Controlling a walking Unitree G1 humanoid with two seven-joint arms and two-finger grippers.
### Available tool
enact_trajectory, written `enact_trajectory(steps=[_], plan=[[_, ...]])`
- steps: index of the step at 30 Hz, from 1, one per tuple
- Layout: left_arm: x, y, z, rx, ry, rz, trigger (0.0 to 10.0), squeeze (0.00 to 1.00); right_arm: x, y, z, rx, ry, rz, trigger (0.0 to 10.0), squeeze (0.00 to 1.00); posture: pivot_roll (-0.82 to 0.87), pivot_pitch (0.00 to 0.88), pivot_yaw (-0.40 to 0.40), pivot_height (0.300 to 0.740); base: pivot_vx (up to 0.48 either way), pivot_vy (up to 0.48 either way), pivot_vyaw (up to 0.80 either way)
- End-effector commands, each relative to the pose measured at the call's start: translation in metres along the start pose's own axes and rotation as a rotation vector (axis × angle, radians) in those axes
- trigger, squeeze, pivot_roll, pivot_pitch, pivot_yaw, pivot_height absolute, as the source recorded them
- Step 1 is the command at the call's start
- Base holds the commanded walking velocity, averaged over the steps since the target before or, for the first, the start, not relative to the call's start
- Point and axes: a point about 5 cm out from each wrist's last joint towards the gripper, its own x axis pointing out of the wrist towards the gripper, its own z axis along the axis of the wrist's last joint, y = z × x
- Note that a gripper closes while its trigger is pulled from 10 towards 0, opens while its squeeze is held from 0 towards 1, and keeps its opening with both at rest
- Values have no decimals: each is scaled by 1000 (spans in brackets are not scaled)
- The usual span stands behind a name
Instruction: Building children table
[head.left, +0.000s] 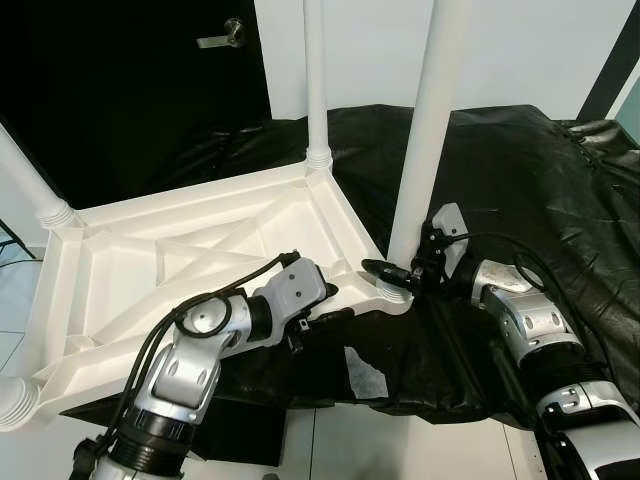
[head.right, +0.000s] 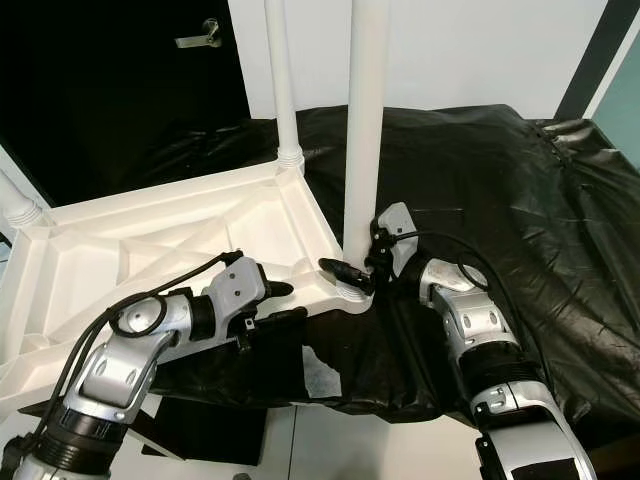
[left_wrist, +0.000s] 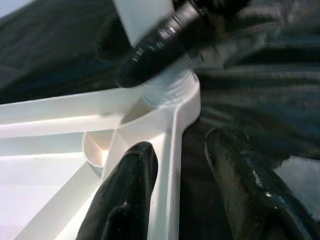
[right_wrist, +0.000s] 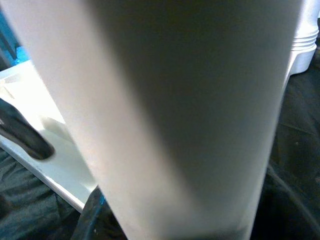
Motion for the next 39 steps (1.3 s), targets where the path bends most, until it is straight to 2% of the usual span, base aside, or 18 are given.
enact_trajectory(steps=[1,4,5,6,7,8,10,12,16,19,21,22,25,26,27,33,34,39], plan=[[-4,5,4,5,-30,88,10000,0,3,1,-3,3,20,3,0,0,12,0,14,740,0,0,0],[-7,8,4,-19,-57,147,10000,0,3,1,-5,10,11,-26,0,0,7,0,18,740,0,0,0],[-6,13,1,-84,-59,174,10000,0,3,1,-5,20,2,-58,0,0,4,0,20,740,0,0,0],[-6,13,1,-84,-59,174,10000,0,3,1,-5,20,2,-58,0,0,4,0,20,740,0,0,0],[-6,16,-1,-135,-61,201,10000,0,4,2,-5,30,-4,-84,3294,0,0,0,23,740,0,0,0],[-6,20,-2,-164,-62,236,10000,0,4,3,-6,40,-8,-132,10000,0,-6,0,26,740,0,0,0],[-5,22,-3,-185,-63,263,10000,0,5,3,-7,53,-12,-172,10000,0,-10,0,27,740,0,0,0],[-4,22,-4,-163,-60,295,10000,0,6,4,-9,56,-13,-222,10000,0,-16,0,31,740,0,0,0],[1,18,-6,-128,-55,340,10000,0,10,15,-19,74,-6,-405,10000,0,-31,0,33,740,0,0,0],[2,17,-6,-126,-62,342,10000,0,10,18,-21,76,-5,-438,10000,0,-31,0,33,740,0,0,0],[2,16,-7,-143,-69,350,10000,0,13,27,-27,132,3,-565,10000,0,-38,0,26,740,0,0,0],[2,16,-7,-143,-69,350,10000,0,13,27,-27,132,3,-565,10000,0,-38,0,26,740,0,0,0],[2,17,-9,-164,-62,358,10000,0,17,39,-33,198,29,-797,10000,0,-38,0,19,740,0,0,0],[2,17,-9,-164,-62,358,10000,0,17,39,-33,198,29,-797,10000,0,-38,0,19,740,0,0,0],[2,17,-9,-167,-68,355,10000,0,20,42,-31,219,24,-863,10000,0,-34,0,16,740,0,0,0],[1,17,-9,-185,-86,346,10000,0,26,50,-25,248,2,-920,10000,0,-35,0,19,740,0,0,0],[1,18,-10,-204,-90,347,10000,0,31,55,-20,252,-23,-897,10000,0,-36,0,20,740,0,0,0],[1,23,-10,-219,-113,354,10000,0,34,60,-9,213,-81,-811,10000,0,-39,0,19,740,0,0,0]])
